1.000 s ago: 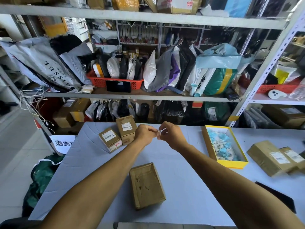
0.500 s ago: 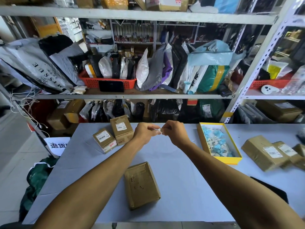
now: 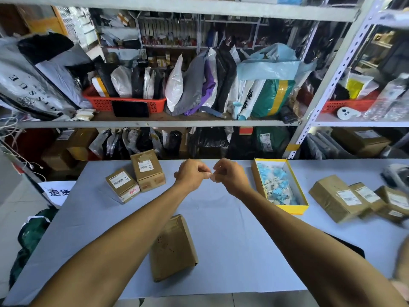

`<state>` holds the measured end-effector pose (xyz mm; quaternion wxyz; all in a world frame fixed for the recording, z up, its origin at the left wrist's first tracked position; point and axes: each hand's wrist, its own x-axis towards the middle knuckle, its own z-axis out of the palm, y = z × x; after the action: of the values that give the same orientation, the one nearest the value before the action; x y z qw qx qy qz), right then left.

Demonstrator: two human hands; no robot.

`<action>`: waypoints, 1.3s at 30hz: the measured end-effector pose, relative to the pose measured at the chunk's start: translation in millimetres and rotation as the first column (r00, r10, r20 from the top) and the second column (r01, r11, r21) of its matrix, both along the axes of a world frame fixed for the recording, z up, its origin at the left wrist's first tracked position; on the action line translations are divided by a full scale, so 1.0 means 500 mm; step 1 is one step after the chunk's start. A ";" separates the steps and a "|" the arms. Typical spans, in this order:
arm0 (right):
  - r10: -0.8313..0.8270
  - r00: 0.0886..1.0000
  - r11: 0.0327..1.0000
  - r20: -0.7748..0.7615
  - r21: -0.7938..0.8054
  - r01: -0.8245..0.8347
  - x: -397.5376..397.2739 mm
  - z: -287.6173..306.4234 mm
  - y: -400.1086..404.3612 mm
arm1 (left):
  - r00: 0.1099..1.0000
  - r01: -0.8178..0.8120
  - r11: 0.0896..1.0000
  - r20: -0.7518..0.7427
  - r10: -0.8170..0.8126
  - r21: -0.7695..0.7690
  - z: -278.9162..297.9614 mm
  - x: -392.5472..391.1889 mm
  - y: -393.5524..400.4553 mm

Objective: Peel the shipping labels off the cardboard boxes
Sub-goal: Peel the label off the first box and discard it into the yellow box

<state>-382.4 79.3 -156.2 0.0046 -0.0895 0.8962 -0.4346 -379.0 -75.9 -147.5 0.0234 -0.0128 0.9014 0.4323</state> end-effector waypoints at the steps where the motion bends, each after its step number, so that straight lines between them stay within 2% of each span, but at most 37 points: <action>1: 0.000 1.000 1.000 0.006 -0.002 0.000 -0.004 -0.003 0.007 | 1.000 0.024 1.000 -0.003 -0.024 0.013 -0.006 -0.004 0.002; 4: -0.017 1.000 1.000 -0.019 0.025 0.018 -0.014 -0.016 0.015 | 0.998 0.050 0.998 0.025 -0.051 0.043 -0.021 -0.020 -0.002; 8: -0.044 0.998 0.998 -0.035 0.040 0.046 -0.037 -0.025 -0.006 | 1.000 0.013 1.000 0.002 -0.013 -0.017 -0.035 -0.054 -0.004; 11: -0.062 0.998 0.996 -0.008 0.057 0.063 -0.059 -0.038 -0.017 | 0.999 -0.052 0.994 -0.007 0.051 -0.101 -0.053 -0.075 0.010; 15: -0.141 0.988 0.990 0.070 -0.003 0.141 -0.083 -0.051 -0.007 | 0.997 -0.066 0.991 -0.039 0.062 -0.115 -0.077 -0.102 0.031; 17: -0.164 0.983 0.986 0.079 0.018 0.163 -0.080 -0.055 0.009 | 0.996 -0.056 0.993 -0.077 0.048 -0.106 -0.094 -0.114 0.043; 23: -0.325 0.943 0.919 0.071 0.258 0.297 -0.062 -0.090 0.162 | 0.994 0.048 0.997 -0.099 -0.053 -0.056 -0.139 -0.148 0.123; 26: -0.395 0.916 0.880 0.064 0.312 0.358 -0.067 -0.091 0.246 | 0.989 0.122 0.991 -0.077 -0.126 -0.060 -0.147 -0.161 0.203; 33: -0.396 0.918 0.796 0.026 0.508 0.329 -0.140 -0.117 0.428 | 0.974 0.219 0.965 -0.018 -0.224 -0.147 -0.162 -0.211 0.436; 39: -0.357 0.933 0.785 0.050 0.558 0.270 -0.213 -0.138 0.551 | 0.975 0.212 0.948 -0.010 -0.220 -0.237 -0.165 -0.270 0.587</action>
<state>-488.6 355.0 -225.4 0.0258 0.0993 0.9812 -0.1636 -513.9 217.6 -229.9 0.0527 0.0910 0.9423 0.3177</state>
